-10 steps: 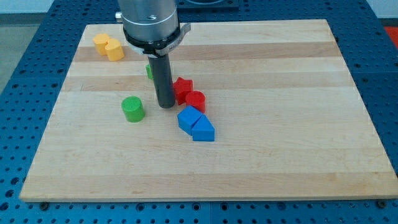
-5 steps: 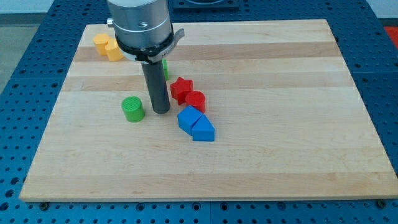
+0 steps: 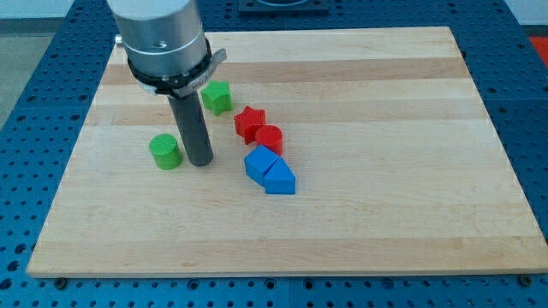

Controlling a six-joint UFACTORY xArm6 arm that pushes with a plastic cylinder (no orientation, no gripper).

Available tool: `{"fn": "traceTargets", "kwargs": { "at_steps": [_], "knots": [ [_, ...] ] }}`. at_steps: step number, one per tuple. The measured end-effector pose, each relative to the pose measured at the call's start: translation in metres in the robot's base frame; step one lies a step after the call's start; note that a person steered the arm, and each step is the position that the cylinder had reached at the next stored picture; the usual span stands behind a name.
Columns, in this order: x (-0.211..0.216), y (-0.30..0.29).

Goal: Move green circle to the left centre of the board

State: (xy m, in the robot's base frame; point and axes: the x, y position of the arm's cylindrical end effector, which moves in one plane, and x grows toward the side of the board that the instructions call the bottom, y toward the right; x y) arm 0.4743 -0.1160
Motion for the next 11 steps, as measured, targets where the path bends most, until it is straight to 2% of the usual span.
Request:
{"fn": "traceTargets", "kwargs": {
  "at_steps": [2, 8, 9, 10, 11],
  "knots": [
    [0.000, -0.005],
    [-0.010, -0.101],
    [-0.008, -0.089],
    [-0.008, -0.007],
    [-0.008, 0.028]
  ]
}}
